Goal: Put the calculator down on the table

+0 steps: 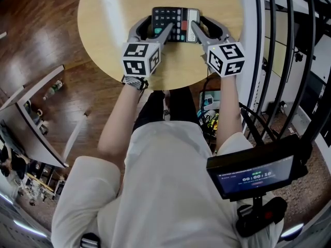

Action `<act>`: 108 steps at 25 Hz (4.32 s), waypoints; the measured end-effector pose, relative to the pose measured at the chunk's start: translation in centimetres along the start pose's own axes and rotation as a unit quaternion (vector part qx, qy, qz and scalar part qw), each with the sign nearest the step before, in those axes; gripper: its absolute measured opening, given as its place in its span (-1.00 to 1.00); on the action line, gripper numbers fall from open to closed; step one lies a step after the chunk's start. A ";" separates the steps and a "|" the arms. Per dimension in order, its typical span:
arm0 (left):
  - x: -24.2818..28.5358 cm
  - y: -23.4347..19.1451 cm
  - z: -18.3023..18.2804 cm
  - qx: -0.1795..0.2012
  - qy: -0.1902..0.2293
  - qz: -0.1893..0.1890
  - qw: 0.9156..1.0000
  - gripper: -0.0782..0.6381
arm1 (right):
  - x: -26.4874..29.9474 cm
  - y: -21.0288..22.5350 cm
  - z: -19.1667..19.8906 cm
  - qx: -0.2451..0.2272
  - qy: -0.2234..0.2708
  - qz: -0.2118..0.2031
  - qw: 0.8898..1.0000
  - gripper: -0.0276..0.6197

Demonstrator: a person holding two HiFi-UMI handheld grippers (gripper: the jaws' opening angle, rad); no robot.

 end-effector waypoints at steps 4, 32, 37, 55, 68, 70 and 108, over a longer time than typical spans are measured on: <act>-0.2 0.0 0.2 0.000 -0.004 -0.007 1.000 0.04 | 0.0 -0.1 -0.1 0.000 0.005 0.005 1.000 -0.48; -4.4 0.5 -1.4 0.119 0.023 -0.118 0.986 -0.77 | -2.7 -1.2 -3.5 -0.044 0.031 0.028 0.998 -0.48; -6.3 1.5 -4.0 0.138 0.052 -0.147 0.978 -0.82 | -4.7 -2.5 -6.0 -0.079 0.041 0.063 0.994 -0.74; -16.5 8.4 -8.8 0.128 0.150 -0.044 0.979 -0.82 | -14.1 -12.6 -12.0 -0.106 0.130 0.140 0.976 -0.95; -24.6 12.6 -9.7 0.158 0.208 0.034 0.965 -0.82 | -19.7 -19.8 -12.4 -0.149 0.134 0.149 0.968 -0.87; -25.9 12.9 -10.1 0.164 0.216 0.041 0.962 -0.82 | -20.6 -21.1 -12.6 -0.155 0.142 0.152 0.966 -0.84; -33.3 15.3 -9.0 0.206 0.247 0.084 0.943 -0.77 | -27.6 -26.1 -13.0 -0.144 0.227 0.119 0.956 -0.91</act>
Point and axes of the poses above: the fingertips, and each gripper's own axes: x forward along the fingers, y to its right, z out of its underside, the point moved 3 cm from there along -x, backward along the fingers, and after that the axes turned 3 degrees about -y, right-handed, at the moved point
